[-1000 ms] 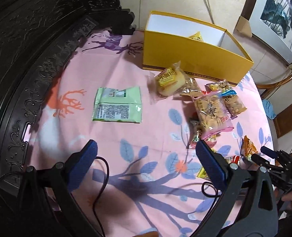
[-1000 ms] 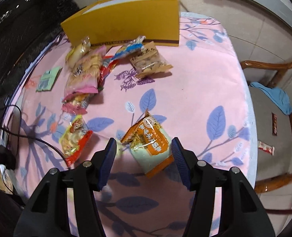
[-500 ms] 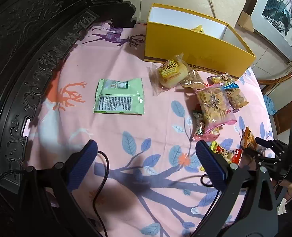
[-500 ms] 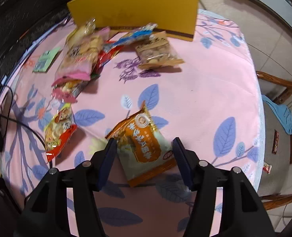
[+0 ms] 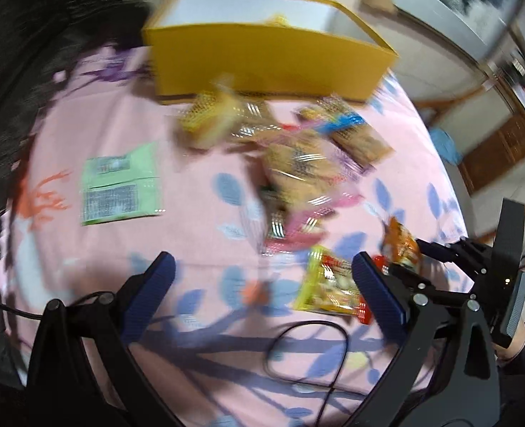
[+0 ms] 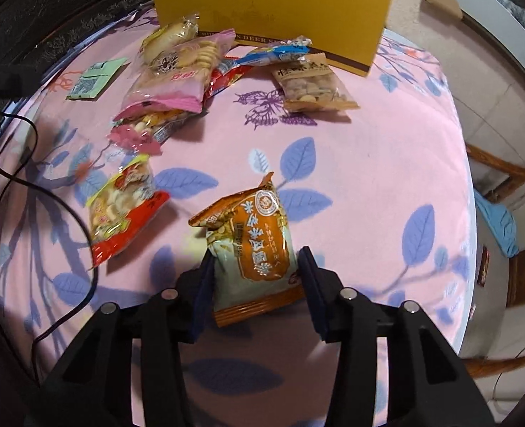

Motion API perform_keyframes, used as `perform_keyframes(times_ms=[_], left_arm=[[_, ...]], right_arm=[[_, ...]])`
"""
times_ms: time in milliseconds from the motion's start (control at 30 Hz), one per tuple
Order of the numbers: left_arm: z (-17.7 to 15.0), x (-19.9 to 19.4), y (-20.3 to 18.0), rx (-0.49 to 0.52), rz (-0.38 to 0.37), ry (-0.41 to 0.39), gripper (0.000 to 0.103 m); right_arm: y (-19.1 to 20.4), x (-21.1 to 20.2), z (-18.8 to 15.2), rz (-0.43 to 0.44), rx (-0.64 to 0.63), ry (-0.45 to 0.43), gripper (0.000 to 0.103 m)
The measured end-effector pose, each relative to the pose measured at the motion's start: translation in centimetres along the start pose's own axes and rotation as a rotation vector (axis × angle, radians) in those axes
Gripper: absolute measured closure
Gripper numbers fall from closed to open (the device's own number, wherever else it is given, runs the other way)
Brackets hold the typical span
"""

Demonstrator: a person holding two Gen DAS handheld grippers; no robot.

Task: Organize snacks
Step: 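Grasp the red-edged cartoon snack bag with the left tool while the right lifts the orange bag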

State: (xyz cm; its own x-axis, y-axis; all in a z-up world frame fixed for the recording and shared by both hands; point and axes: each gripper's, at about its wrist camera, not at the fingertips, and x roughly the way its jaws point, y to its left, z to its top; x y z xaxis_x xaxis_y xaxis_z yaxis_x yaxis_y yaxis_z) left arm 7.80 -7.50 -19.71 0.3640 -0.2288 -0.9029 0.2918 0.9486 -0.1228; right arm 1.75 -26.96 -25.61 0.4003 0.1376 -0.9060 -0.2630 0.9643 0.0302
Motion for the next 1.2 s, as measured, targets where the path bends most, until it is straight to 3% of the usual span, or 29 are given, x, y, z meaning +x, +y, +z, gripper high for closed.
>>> perform_keyframes(times_ms=[233,533,700,767,800,867,1200], left_arm=[[-0.5,3.9,-5.7,0.137,-0.054,0.076,0.002],[-2.8,8.0,-7.7,0.192,0.005,0.144,0.004],[-3.3,8.8,-7.5,0.189,-0.003,0.147,0.02],[-3.4,8.5,-7.6,0.217,0.012,0.131,0.038],[-3.3,8.4,-7.5,0.217,0.001,0.127,0.041],[-3.1,7.6,-7.0,0.198,-0.052,0.118,0.056],[-3.5,3.8,-4.4,0.152,-0.127,0.035,0.059]], right_arm=[[-0.7,-1.5,-3.2,0.021,0.119,0.001,0.056],[-0.7,-1.9,-4.3,0.027,0.157,-0.009,0.055],[-0.5,-1.6,-4.2,0.011,0.145,-0.009,0.052],[-0.5,-1.6,-4.3,0.012,0.151,-0.011,0.052],[-0.5,-1.6,-4.3,0.014,0.153,-0.012,0.052],[-0.7,-1.6,-4.3,0.022,0.161,-0.014,0.052],[-1.1,-1.8,-4.3,0.042,0.179,-0.022,0.055]])
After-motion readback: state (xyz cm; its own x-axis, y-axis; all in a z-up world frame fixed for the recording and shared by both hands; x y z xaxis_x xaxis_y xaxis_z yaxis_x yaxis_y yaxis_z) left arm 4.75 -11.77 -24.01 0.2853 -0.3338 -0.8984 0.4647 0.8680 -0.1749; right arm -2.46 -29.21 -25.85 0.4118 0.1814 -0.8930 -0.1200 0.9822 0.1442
